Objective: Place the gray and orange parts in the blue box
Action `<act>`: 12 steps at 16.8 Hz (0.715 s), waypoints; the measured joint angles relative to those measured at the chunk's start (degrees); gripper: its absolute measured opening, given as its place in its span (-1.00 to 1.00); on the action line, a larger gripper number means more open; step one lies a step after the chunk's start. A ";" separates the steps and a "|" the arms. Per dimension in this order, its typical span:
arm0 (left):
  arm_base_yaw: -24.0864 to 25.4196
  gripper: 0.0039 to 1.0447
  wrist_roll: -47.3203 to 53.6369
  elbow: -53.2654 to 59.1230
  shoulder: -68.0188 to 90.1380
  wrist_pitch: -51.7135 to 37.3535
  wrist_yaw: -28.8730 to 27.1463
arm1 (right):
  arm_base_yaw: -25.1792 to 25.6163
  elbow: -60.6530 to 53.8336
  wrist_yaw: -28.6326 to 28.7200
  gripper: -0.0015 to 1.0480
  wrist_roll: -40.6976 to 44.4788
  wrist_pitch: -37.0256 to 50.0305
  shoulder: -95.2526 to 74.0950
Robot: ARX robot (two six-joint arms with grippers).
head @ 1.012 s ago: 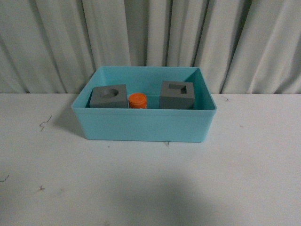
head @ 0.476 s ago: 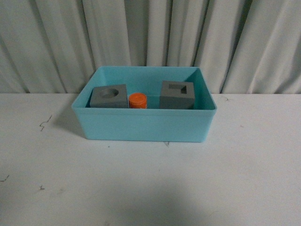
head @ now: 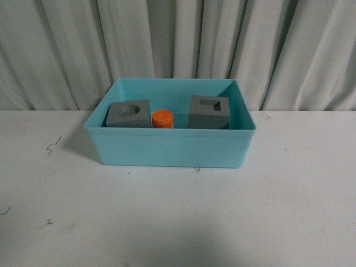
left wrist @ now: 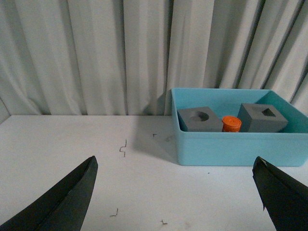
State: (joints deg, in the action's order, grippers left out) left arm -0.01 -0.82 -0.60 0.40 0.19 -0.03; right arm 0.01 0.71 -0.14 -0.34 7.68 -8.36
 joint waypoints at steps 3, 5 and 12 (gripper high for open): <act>0.00 0.88 0.00 0.00 0.00 -0.07 0.02 | 0.00 0.04 0.11 -0.96 0.04 -7.69 8.20; 0.00 0.88 0.00 0.00 0.00 -0.02 -0.07 | 0.02 -0.02 0.09 -0.96 0.04 -8.39 8.15; 0.00 0.88 0.00 0.00 0.00 0.00 0.00 | 0.02 -0.02 0.11 -0.97 0.04 -7.89 8.17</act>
State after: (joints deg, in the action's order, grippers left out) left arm -0.01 -0.82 -0.60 0.40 0.19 -0.03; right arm 0.03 0.69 -0.03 -0.30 -0.21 -0.19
